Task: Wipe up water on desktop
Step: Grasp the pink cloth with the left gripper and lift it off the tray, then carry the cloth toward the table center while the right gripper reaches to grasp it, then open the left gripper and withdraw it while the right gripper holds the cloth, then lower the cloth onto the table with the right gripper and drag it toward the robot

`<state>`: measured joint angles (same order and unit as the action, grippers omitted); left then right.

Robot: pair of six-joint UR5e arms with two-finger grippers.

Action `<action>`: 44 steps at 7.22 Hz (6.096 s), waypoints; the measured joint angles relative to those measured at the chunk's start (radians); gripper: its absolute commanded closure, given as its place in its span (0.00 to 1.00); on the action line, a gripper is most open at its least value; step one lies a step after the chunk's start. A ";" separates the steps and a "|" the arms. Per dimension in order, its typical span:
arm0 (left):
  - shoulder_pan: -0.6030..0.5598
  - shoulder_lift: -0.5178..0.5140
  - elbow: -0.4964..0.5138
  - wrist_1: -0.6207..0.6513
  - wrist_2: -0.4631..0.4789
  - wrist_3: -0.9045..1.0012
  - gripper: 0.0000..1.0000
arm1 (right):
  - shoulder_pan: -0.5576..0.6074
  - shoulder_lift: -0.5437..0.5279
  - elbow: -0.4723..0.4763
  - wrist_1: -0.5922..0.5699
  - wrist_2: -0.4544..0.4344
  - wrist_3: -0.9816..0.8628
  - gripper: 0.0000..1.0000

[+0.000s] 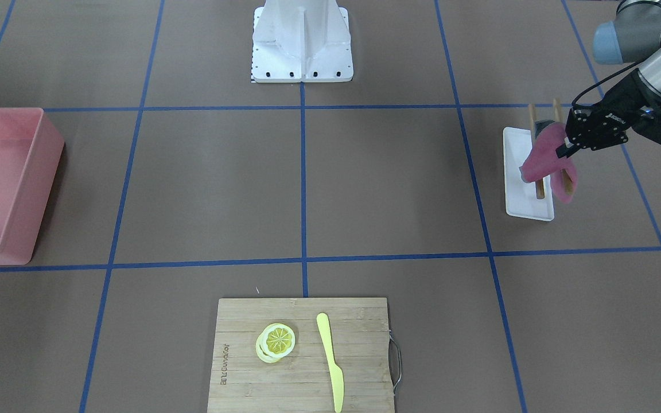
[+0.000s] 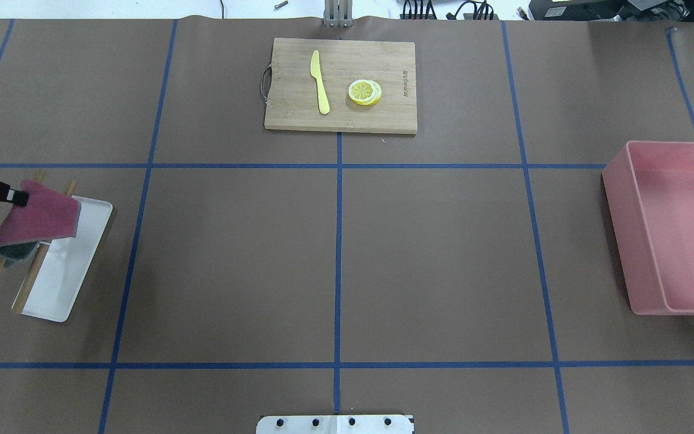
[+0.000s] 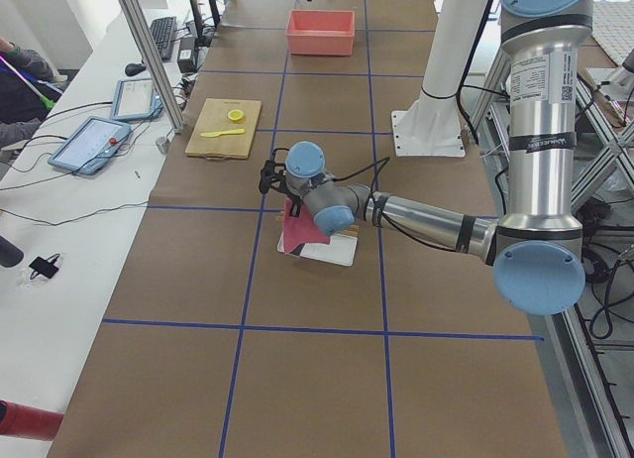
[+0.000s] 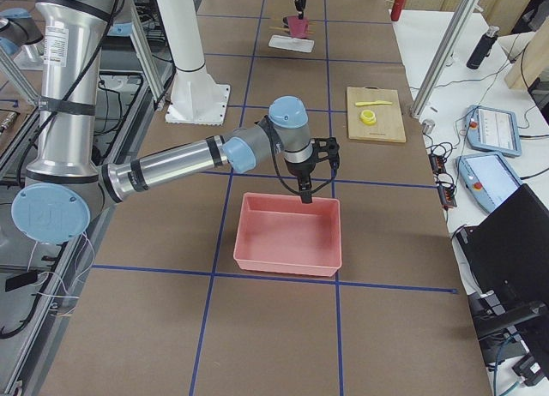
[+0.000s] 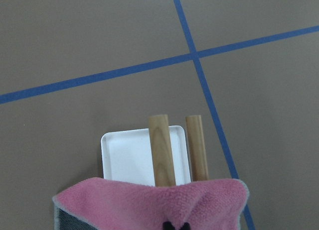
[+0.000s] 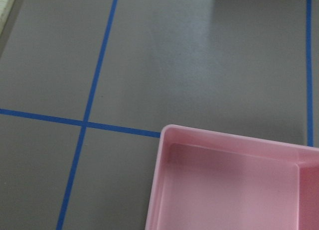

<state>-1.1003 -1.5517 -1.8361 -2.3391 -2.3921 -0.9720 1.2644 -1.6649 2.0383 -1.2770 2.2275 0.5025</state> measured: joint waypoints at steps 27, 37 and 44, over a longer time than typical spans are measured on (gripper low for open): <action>0.474 -0.584 -0.041 0.074 0.608 -1.153 0.01 | -0.899 0.548 0.022 0.180 -0.985 0.027 1.00; 0.118 -0.366 -0.275 0.962 0.380 0.264 0.01 | -0.631 0.334 0.029 0.096 -0.652 0.187 1.00; -0.484 -0.127 0.132 1.039 0.114 1.397 0.01 | -0.602 0.266 0.025 -0.230 -0.546 0.235 1.00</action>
<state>-1.5838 -1.6786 -1.7037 -1.3001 -2.2778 0.4252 0.6625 -1.3991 2.0630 -1.5067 1.6814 0.7370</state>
